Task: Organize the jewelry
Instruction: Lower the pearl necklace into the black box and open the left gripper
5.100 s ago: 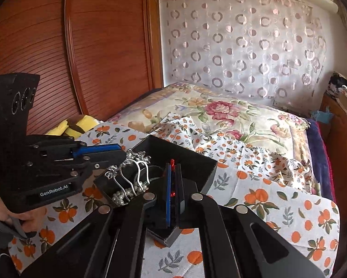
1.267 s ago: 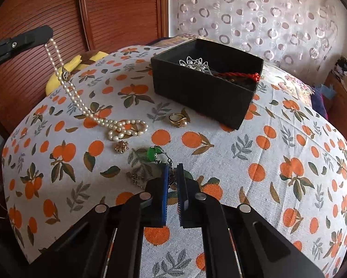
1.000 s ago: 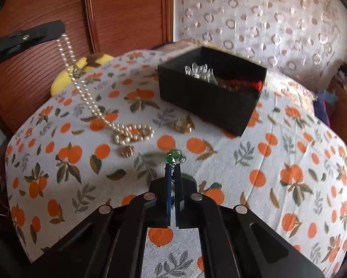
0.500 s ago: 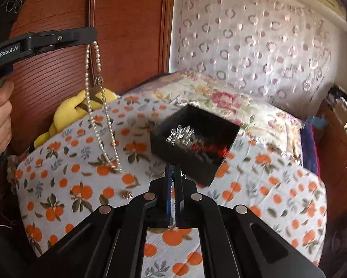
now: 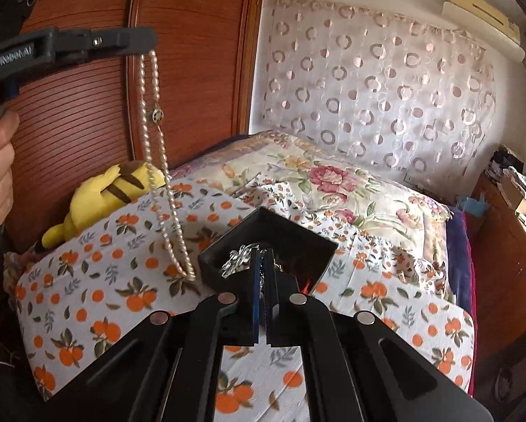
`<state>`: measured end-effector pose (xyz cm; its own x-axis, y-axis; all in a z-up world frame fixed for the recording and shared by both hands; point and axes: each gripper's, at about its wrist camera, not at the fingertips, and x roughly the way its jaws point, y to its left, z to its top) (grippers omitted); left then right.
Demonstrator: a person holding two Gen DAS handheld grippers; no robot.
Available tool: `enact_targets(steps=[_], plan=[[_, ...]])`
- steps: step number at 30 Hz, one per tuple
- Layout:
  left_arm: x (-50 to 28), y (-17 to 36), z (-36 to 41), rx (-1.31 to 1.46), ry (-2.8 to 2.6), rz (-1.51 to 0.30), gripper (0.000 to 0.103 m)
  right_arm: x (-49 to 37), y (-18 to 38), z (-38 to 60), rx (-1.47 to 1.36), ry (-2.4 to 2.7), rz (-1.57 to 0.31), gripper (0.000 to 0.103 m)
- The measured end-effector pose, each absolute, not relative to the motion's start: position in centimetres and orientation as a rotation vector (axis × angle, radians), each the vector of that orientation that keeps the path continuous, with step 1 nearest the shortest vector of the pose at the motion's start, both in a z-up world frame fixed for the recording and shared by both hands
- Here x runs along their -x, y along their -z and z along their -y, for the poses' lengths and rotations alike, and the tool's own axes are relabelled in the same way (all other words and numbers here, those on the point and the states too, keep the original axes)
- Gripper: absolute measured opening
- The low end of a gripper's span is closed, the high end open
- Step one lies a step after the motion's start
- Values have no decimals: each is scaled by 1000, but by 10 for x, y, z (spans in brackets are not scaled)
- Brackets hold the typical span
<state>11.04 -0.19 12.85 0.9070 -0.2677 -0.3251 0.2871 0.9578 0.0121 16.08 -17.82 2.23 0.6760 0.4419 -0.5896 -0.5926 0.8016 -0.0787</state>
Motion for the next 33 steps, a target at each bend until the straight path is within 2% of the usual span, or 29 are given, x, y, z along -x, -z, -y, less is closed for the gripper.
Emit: enact_targets(steps=[10,22,33], plan=[[-151,-141,21,-76,299,-331,4,-207,-10,180,251,-590,-609,3],[-204,-106,33,-77,314,-417,4,-245,28,178,234,-599,-666,3],[-225,-76,36,-84,315,-480,4,-251,34,175,233,-606,-666,4]])
